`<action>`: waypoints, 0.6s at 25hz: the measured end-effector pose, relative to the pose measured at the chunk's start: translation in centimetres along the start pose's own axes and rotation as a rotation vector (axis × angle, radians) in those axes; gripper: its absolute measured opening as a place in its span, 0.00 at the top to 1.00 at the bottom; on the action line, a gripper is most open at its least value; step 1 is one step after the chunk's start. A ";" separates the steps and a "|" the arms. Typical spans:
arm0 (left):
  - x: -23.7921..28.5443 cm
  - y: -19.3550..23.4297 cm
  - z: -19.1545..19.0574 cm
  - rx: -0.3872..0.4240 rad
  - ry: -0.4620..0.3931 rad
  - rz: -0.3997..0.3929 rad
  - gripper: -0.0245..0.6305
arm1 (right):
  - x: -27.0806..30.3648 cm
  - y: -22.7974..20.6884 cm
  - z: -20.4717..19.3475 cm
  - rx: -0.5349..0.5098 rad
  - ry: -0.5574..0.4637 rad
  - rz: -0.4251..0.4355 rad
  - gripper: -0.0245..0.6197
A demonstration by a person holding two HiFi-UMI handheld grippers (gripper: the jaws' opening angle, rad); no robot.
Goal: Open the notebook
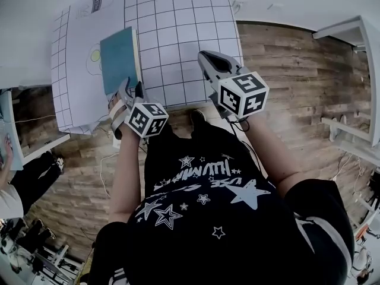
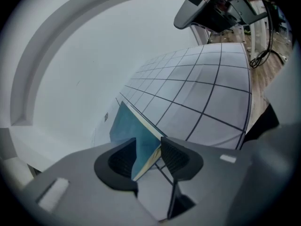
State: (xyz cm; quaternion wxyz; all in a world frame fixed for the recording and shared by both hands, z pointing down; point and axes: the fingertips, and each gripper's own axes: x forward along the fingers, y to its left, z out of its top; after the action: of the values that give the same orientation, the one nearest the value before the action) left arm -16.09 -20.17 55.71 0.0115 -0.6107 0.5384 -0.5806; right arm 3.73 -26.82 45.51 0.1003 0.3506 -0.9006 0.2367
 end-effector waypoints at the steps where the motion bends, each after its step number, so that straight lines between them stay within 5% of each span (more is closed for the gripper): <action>1: 0.3 -0.4 -0.2 0.009 0.018 -0.011 0.71 | 0.0 -0.1 0.0 0.001 0.000 0.002 0.93; 8: 0.9 -1.4 -0.3 0.085 0.079 -0.009 0.85 | -0.7 -0.2 -0.3 -0.003 0.007 0.018 0.93; 15: -0.1 -0.1 -0.1 -0.056 0.027 -0.054 0.89 | -1.0 -0.6 -0.3 0.005 0.007 0.017 0.93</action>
State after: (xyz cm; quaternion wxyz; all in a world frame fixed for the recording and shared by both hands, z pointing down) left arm -16.04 -19.99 55.71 -0.0284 -0.6172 0.5377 -0.5737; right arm 4.89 -26.46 45.69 0.1004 0.3422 -0.9026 0.2410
